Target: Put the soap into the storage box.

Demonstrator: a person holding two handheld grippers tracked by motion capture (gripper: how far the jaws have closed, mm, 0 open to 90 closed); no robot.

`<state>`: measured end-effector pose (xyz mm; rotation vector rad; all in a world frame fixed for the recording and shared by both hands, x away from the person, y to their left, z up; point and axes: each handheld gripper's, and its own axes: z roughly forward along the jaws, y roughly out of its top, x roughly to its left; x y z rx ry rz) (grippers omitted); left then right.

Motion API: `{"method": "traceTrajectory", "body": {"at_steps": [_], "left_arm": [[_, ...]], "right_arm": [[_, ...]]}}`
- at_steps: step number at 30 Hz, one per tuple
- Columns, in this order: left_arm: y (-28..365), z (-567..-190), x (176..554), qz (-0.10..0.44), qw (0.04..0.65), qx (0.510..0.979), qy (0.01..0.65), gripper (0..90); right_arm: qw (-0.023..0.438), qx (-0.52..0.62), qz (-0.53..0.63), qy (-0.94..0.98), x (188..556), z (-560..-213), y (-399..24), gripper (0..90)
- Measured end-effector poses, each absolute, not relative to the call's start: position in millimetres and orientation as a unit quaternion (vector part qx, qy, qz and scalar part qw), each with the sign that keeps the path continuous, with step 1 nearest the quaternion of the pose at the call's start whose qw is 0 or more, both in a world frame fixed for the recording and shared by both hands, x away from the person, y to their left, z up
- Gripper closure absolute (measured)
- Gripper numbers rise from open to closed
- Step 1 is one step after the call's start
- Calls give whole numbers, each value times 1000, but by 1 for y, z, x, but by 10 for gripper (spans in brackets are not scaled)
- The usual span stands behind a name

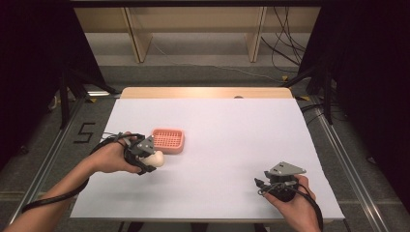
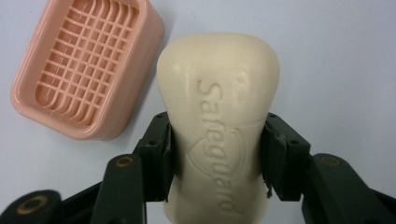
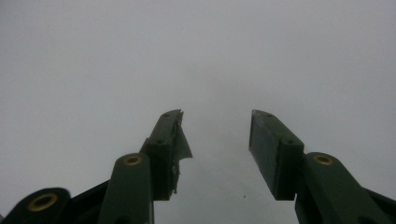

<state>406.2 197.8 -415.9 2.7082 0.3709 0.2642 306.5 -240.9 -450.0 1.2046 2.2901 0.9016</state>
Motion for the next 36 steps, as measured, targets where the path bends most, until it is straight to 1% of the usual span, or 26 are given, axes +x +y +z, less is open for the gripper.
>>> {"method": "traceTrajectory", "body": {"at_steps": [16, 17, 25, 26, 36], "left_arm": [[197, -414, 414, 97, 190, 969, 128, 498], [197, -414, 414, 97, 190, 968, 129, 497], [197, -410, 418, 100, 177, 972, 119, 497], [197, -410, 419, 100, 175, 973, 116, 497], [195, -406, 425, 109, 168, 973, 111, 498]], "right_arm": [[207, 425, 323, 820, 307, -450, -243, 544], [201, 433, 324, 817, 306, -449, -242, 544], [202, 435, 324, 816, 306, -449, -242, 544], [194, 437, 324, 816, 306, -449, -242, 544], [195, 434, 327, 817, 306, -449, -243, 544]]}}
